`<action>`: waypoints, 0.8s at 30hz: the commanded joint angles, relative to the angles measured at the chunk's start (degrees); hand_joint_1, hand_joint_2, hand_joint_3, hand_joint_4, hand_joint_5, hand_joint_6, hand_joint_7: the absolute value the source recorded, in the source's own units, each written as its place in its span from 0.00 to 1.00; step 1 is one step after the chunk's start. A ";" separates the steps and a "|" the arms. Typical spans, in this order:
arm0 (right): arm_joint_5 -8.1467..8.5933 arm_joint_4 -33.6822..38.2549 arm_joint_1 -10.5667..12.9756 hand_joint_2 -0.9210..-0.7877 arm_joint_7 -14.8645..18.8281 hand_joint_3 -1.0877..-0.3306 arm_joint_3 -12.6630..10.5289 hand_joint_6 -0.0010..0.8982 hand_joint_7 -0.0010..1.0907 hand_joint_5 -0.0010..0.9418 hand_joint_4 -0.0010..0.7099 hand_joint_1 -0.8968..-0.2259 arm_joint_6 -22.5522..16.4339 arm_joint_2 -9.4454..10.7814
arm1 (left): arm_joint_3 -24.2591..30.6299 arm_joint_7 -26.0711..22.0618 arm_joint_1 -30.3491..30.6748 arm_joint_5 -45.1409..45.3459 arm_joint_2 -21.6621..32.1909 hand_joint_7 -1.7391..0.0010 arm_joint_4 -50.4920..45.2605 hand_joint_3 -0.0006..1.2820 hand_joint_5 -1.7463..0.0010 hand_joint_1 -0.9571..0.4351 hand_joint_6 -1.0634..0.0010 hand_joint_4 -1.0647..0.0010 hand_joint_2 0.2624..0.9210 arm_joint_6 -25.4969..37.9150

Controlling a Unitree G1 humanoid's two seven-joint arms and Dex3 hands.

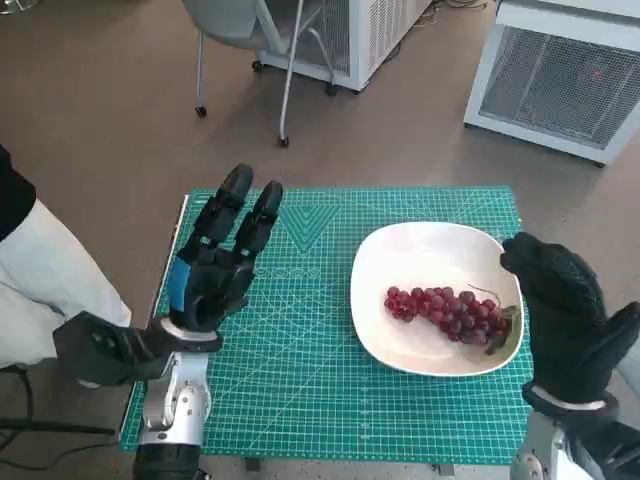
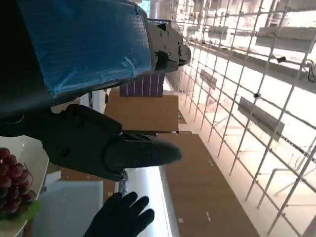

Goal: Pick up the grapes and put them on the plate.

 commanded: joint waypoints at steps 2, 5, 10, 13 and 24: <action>-0.66 0.18 1.00 0.00 -0.28 0.68 0.24 0.30 0.77 0.39 0.69 0.74 0.99 -0.31 | 0.10 -0.73 1.29 1.67 -0.28 0.99 -0.59 0.09 1.00 0.41 0.80 0.92 0.99 -1.26; -0.71 0.21 1.03 0.00 -0.20 0.68 0.25 0.30 0.76 0.39 0.69 0.74 0.93 -0.39 | -0.08 -0.44 1.84 3.99 -0.23 0.98 -0.43 0.06 1.00 0.53 0.79 0.91 0.98 -3.77; -0.91 0.10 1.07 0.00 -0.36 0.68 0.22 0.30 0.76 0.39 0.69 0.73 0.99 -0.53 | -0.07 -0.75 2.59 4.38 -0.46 0.98 -1.13 0.05 1.00 0.63 0.79 0.91 0.99 -4.37; -0.71 0.06 1.00 0.00 -0.21 0.68 0.16 0.30 0.76 0.39 0.69 0.74 1.13 -0.64 | -0.11 -0.56 3.08 4.48 -0.55 0.98 -1.74 0.05 1.00 0.64 0.79 0.91 1.00 -4.32; 0.23 0.51 0.42 0.00 0.52 0.68 0.09 0.30 0.76 0.39 0.69 0.73 1.35 -0.81 | -0.27 0.13 3.98 6.82 -0.32 0.98 -1.52 0.06 1.00 0.62 0.80 0.90 1.00 -5.83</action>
